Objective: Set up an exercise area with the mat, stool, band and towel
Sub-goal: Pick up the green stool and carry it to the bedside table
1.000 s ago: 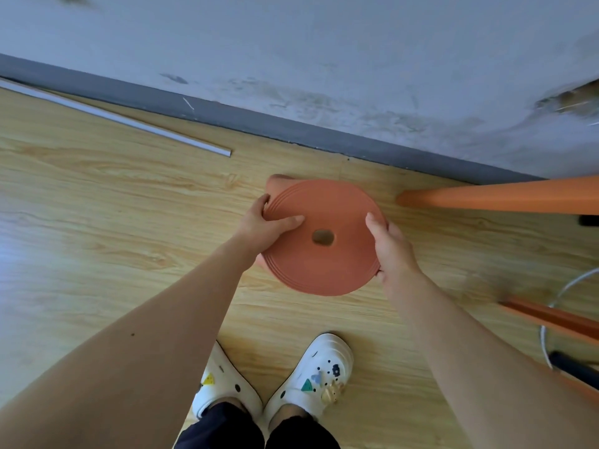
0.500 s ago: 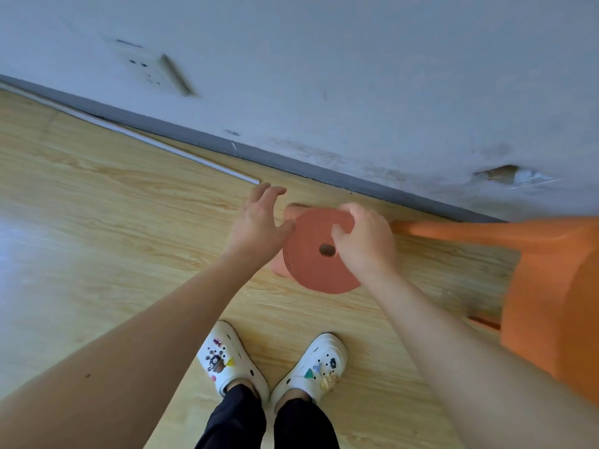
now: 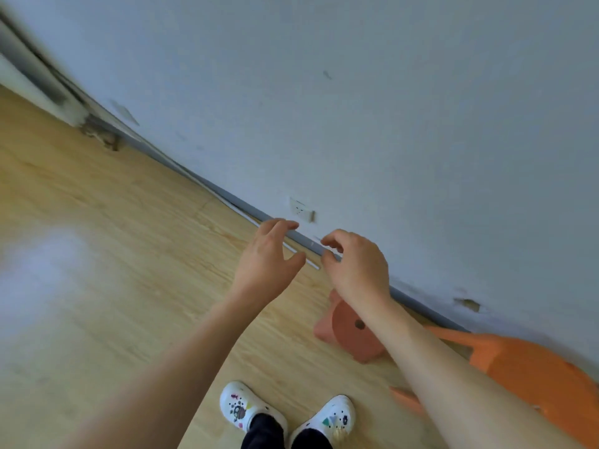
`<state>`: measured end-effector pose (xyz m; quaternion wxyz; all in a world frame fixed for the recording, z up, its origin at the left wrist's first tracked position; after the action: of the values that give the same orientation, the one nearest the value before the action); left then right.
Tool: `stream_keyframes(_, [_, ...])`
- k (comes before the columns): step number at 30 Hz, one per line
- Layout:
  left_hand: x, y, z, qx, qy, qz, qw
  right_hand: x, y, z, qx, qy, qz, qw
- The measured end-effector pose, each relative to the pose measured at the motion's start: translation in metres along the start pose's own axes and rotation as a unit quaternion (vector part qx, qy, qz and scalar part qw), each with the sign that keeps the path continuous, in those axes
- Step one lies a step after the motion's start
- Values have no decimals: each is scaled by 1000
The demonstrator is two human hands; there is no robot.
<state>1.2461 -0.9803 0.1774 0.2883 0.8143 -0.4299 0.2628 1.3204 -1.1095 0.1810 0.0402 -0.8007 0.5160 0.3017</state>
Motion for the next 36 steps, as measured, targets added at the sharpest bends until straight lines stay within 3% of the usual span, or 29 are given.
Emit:
stream_keyframes(7, [-15,54,-162,115,-17,7,993,-159,30,-30,-4,-8,-93,996])
stream_keyframes(14, [-67,120,-293,212,-66,-33,975,-303,61,-14,-31,6,-213,977])
stream_keyframes(28, [-215,218,-448,326,-129,-224,909,-528,89,112,-156,107,-411,892])
stream_keyframes(36, [-312,197,-536,366,-131,-311,867,-668,54,200,-177,126,-494,842])
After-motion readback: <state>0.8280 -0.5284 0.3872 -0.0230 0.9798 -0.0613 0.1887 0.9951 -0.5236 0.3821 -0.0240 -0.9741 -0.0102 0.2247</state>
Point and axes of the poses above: each hand's wrist, its own y-axis away from the middle knuckle, its own z-axis out of the palm, x = y × z, the point moved 2 cm from there along -y, towards the middle knuckle, and after that the axes turned 1 degree about -z, right-handed, at the moved point
